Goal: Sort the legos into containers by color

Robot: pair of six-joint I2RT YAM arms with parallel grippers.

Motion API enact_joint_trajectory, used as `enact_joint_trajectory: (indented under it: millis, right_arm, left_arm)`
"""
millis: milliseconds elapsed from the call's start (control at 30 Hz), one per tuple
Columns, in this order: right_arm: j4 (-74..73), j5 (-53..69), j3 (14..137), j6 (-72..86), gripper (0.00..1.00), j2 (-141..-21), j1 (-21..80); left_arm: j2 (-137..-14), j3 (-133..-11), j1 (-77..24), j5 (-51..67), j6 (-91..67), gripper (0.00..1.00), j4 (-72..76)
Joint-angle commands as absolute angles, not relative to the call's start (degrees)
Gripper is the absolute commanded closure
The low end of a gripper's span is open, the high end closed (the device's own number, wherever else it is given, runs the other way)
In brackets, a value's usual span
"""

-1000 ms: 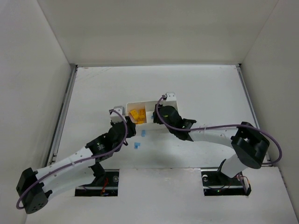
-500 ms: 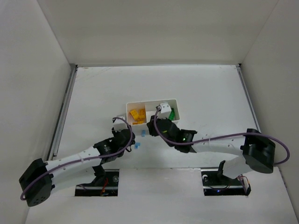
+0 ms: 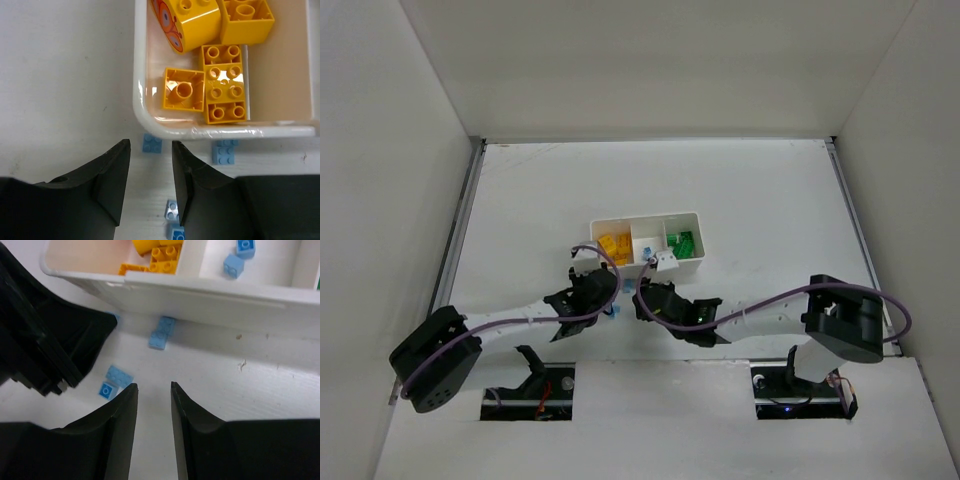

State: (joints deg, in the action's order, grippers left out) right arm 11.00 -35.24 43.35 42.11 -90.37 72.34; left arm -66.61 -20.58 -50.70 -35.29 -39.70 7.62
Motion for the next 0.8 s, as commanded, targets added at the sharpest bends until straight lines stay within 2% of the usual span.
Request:
enact_joint_trajectory:
  millis: [0, 100, 233, 400, 767]
  right_arm:
    - [13.09, -36.92, 42.28, 46.75, 0.59, -91.75, 73.17]
    - [13.18, -37.17, 42.19, 47.2, 0.53, -93.16, 73.69]
    - [13.53, -37.35, 42.45, 47.55, 0.5, -94.83, 73.78]
    - [15.29, -36.92, 43.59, 47.02, 0.46, -97.03, 73.78]
    - [16.26, -38.67, 50.88, 40.08, 0.44, -104.23, 72.99]
  left_arm:
    - [-68.72, -20.65, -49.0, -36.74, -38.24, 0.65, 13.0]
    - [-70.66, -21.44, -48.56, -36.04, -37.97, 0.68, 13.36]
    - [-72.42, -22.15, -49.0, -35.95, -37.88, 0.72, 13.45]
    - [-70.85, -21.8, -49.26, -35.51, -38.06, 0.84, 12.57]
    - [-43.62, -21.88, -49.53, -35.86, -40.96, 0.86, -5.34]
